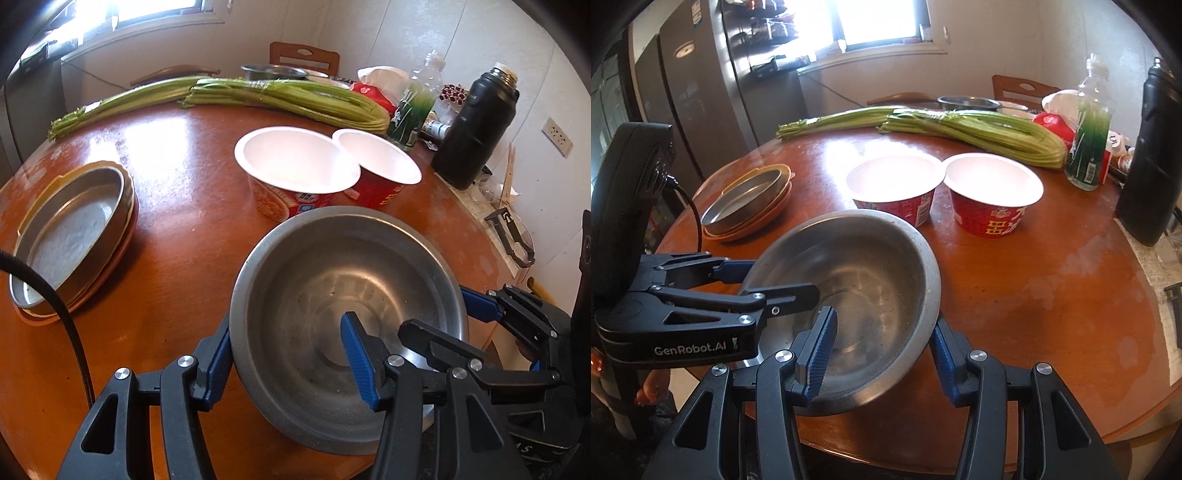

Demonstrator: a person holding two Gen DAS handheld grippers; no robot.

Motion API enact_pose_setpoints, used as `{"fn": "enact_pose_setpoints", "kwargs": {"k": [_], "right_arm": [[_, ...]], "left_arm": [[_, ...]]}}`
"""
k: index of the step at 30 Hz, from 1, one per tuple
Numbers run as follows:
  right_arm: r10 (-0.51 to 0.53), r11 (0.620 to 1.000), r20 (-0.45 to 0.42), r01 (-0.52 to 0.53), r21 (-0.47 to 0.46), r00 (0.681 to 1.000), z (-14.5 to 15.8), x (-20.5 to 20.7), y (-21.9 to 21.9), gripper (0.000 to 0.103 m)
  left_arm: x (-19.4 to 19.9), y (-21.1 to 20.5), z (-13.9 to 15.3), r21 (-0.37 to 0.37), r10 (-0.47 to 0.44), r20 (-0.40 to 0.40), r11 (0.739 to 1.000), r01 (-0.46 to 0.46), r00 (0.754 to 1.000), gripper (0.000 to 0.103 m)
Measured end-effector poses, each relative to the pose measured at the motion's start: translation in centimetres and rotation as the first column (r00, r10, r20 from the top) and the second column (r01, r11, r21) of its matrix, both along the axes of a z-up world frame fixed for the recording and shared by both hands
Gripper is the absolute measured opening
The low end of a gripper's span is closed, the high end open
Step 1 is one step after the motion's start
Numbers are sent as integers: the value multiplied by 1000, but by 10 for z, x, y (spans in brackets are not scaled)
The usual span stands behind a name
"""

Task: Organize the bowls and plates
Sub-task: 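Slide the steel bowl across the table with the left tool and release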

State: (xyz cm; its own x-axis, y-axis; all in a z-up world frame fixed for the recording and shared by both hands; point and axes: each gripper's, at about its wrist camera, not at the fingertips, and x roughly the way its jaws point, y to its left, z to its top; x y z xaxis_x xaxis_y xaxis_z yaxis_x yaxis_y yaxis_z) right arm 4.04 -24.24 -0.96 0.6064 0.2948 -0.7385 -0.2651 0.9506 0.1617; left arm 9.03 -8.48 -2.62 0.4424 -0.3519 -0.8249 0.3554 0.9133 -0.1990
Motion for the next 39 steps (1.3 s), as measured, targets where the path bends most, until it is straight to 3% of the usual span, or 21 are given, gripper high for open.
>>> {"fn": "enact_pose_setpoints", "kwargs": {"k": [21,39], "right_arm": [[12,998,-59,-8,58,998,-13,17,3,52],[-67,997,8,67,42,998,3,13,-18,52]], "left_arm": [[9,9,0,-39,3,23,999,-2,1000,56],[6,17,11,-30,36,60,999,-35,998,56]]}}
